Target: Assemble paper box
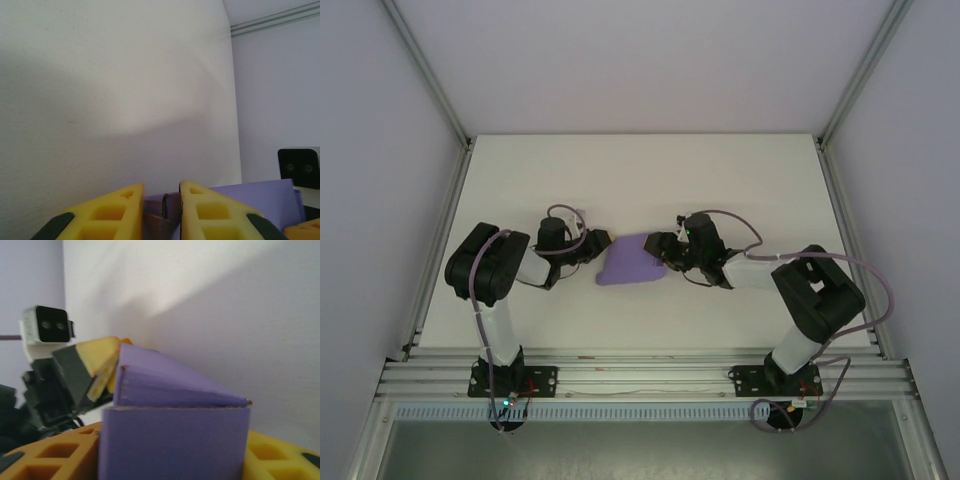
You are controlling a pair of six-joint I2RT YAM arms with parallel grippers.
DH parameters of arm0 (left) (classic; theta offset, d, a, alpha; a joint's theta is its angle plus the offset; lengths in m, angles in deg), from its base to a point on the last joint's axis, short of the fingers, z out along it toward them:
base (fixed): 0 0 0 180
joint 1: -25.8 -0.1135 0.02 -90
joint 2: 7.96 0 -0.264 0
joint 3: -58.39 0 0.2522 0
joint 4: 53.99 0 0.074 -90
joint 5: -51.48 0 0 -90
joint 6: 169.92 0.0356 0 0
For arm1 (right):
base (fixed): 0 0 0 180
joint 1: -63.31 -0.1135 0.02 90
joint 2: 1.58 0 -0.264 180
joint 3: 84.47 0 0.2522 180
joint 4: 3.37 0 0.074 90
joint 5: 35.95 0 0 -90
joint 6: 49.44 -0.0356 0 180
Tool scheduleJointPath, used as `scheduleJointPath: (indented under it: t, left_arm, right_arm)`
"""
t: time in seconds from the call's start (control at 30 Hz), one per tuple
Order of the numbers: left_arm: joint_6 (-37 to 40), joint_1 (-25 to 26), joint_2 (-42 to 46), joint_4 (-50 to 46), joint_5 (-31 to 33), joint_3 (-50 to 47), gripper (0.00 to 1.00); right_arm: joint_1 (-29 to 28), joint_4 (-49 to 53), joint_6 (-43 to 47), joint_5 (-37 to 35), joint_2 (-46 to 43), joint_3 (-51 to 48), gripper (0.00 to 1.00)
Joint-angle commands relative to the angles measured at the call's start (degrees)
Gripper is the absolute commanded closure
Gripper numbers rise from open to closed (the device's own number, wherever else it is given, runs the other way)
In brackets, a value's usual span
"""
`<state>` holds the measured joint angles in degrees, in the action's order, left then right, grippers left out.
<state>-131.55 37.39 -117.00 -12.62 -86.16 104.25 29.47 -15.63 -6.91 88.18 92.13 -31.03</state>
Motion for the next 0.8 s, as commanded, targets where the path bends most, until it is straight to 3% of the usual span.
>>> scheduleJointPath:
  t: [0.0, 0.1, 0.17, 0.23, 0.4, 0.47, 0.6, 0.67, 0.77]
  left_arm:
    - [-0.11, 0.60, -0.72, -2.38, -1.62, 0.12, 0.74]
    - [1.41, 0.59, 2.99, -2.93, -2.17, 1.24, 0.59]
    - [4.24, 0.55, 6.50, -6.16, -1.98, 2.59, 0.34]
    - [9.99, 0.77, 11.11, -12.61, -0.84, 4.62, 0.02]
    - [34.84, 3.68, 25.37, -29.33, 6.24, 7.93, 0.01]
    - [44.73, 5.39, 31.48, -35.44, 4.82, 8.40, 0.00]
    - [61.80, 9.92, 43.03, -41.56, 6.91, 5.98, 0.00]
    - [69.29, 13.01, 46.33, -46.41, 9.42, 6.20, 0.00]
    - [74.71, 17.68, 48.70, -51.45, 14.59, 7.55, 0.00]
  right_arm:
    - [-0.35, -2.47, -0.24, 2.67, -3.93, -0.22, 0.53]
    - [-0.37, 3.01, 0.99, 0.51, -6.60, 0.26, 0.54]
    - [-0.27, 7.33, 1.38, -2.20, -8.80, 0.65, 0.55]
    - [-0.09, 12.68, 1.21, -4.95, -11.13, 1.42, 0.55]
    - [2.35, 29.89, -2.00, -7.80, -15.30, 6.62, 0.56]
    - [4.34, 36.92, -3.95, -6.63, -15.85, 9.27, 0.59]
    - [9.15, 48.41, -6.56, -0.35, -16.10, 14.80, 0.61]
    - [11.00, 49.35, -9.59, 2.79, -16.28, 15.63, 0.62]
    - [14.61, 47.55, -18.52, 11.50, -15.46, 15.65, 0.66]
